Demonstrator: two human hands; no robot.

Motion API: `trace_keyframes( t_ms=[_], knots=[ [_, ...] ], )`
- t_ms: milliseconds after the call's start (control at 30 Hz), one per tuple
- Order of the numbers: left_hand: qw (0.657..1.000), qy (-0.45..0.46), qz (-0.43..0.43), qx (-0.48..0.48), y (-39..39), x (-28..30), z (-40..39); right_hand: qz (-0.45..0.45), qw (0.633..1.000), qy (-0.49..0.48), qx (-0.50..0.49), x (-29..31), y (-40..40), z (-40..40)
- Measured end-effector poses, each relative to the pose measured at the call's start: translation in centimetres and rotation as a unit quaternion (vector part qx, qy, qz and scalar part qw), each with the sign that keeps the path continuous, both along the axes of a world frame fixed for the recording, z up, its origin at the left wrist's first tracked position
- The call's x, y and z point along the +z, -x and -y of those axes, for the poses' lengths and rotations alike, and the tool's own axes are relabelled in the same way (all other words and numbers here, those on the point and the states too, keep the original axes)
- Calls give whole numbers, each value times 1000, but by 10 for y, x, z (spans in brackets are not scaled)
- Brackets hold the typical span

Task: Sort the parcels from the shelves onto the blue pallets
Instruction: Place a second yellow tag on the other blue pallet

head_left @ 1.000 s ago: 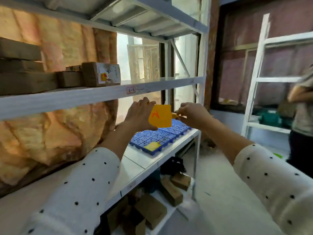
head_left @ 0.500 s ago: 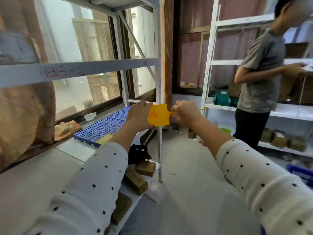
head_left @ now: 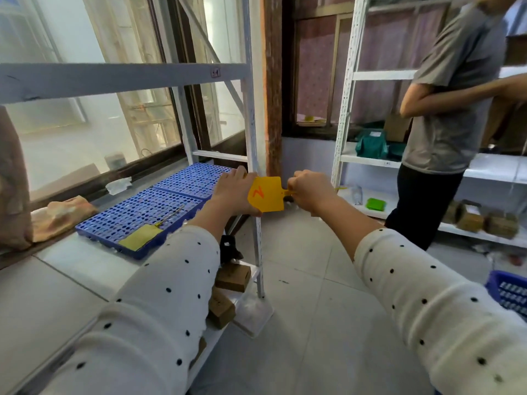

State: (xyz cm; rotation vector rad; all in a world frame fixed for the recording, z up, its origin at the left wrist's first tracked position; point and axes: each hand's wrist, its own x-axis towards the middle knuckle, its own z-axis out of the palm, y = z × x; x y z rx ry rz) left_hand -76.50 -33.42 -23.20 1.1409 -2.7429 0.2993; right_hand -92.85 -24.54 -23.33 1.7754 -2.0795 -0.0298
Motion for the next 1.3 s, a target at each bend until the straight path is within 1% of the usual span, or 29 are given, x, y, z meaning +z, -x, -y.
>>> trace_keyframes(
  t_ms=[167, 267, 500, 667, 900, 1000, 1167, 1300],
  knots=[
    [999, -45, 12, 11, 46, -13, 58, 24, 999, -41, -5, -13, 36, 59],
    [996, -84, 1, 19, 69, -18, 93, 20, 999, -32, 1, -16, 59, 94],
    [993, -110, 3, 34, 116, -32, 158, 12, 999, -38, 21, -26, 106, 159],
    [991, -120, -1, 63, 148, -47, 205, -1, 997, -50, 57, -37, 145, 216],
    [978, -125, -7, 167, 181, -57, 270, 4, 989, -48, 143, -45, 188, 315],
    [968, -133, -10, 211, 184, -59, 293, -4, 979, -68, 192, -48, 197, 356],
    [942, -149, -10, 300, 165, -66, 320, -4, 955, -94, 282, -57, 181, 417],
    [917, -165, -9, 362, 134, -76, 336, 5, 932, -120, 342, -68, 151, 460]
  ],
)
